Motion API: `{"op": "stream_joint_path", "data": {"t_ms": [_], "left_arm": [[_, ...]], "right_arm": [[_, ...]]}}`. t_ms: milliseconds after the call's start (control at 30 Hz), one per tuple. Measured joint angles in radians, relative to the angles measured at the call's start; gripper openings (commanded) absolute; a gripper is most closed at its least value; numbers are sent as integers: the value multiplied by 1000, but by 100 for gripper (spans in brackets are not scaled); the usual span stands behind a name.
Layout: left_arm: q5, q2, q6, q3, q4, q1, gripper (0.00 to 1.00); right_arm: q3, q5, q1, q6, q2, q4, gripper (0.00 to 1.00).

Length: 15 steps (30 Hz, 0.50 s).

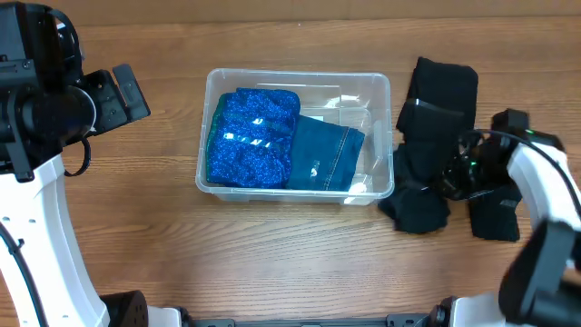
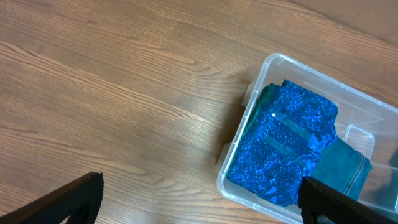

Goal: Pack container
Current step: 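Grasp the nearer black garment with the right gripper and lift it, then lower the black garment into the bin's right half and release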

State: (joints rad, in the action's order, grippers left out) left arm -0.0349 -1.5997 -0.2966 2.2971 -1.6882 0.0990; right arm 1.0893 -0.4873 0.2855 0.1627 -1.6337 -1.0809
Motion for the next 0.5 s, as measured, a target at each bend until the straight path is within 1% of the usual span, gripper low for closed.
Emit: {"op": "stream_joint_path", "data": {"t_ms": [67,100,167,200,267,300,367,433,467,500], "left_arm": [[0,0,0,0,0,0,100],[0,0,0,0,1,0,100],[0,0,0,0,0,0,100],[0,0,0,0,0,0,100],[0,0,0,0,1,0,100],[0,0,0,0,0,0,100],[0,0,0,0,-1,0,100],[0,0,0,0,-2,0,100],[0,0,0,0,-3,0,100],[0,0,0,0,-2,0,100]], "right_arm": [[63,-39,-11,1,197,-47,4],[96,-66,-27,11,314,-38,4],[123,-102,-84,53,493,11,4],[126,-116,-133,95,556,58,4],[126,-122,-228,165,579,160,4],[126,-122,-322,227,561,253,4],[126,-63,-470,354,498,329,4],[126,68,-599,523,359,391,4],[126,117,-636,575,296,409,15],[126,157,-662,618,234,417,55]]}}
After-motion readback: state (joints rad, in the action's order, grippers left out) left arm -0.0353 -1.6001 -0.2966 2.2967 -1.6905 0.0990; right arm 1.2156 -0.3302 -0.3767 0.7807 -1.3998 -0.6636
